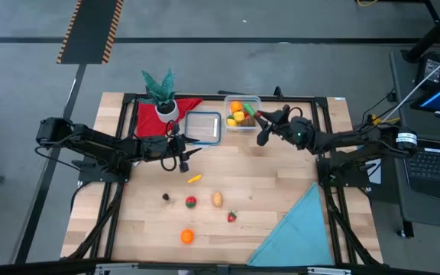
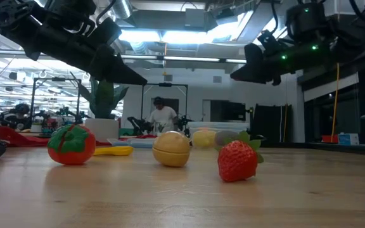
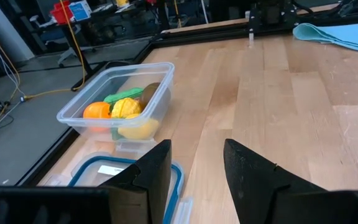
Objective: Pick and placing Produce into tupperware
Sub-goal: Put the raspberry into the transparent bin
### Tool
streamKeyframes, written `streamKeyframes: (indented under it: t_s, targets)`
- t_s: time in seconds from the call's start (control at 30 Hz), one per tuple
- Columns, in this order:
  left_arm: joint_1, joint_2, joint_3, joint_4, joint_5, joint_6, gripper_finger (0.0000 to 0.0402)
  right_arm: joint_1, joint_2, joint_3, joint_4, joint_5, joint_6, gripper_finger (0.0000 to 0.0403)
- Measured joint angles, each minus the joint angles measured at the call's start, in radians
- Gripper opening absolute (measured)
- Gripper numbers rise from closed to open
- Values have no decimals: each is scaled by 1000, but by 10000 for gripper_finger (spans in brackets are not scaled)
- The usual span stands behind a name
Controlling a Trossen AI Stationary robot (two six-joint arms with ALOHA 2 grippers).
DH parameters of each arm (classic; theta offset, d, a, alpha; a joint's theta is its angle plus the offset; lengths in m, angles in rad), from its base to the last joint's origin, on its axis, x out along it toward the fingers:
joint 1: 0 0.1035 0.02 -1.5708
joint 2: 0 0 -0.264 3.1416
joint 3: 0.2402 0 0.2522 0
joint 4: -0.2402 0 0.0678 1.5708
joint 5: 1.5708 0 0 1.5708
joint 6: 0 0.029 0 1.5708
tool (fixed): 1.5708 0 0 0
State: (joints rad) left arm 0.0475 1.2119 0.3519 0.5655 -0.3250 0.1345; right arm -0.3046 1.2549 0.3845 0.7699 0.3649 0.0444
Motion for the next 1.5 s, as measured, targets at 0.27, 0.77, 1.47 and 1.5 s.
streamKeyframes:
  t_s: [0.27,0.77,1.47,1.5]
  targets:
    - [0,0,0,2,0,0,140,-81,8,30,-1,-74,7,98]
    - [0,0,0,1,0,0,140,-231,274,278,-107,-229,-1,98]
    - [36,0,0,-12,0,6,140,-252,363,648,-930,-326,-3,98]
    - [36,0,0,-12,0,6,140,-252,368,667,-965,-326,-4,98]
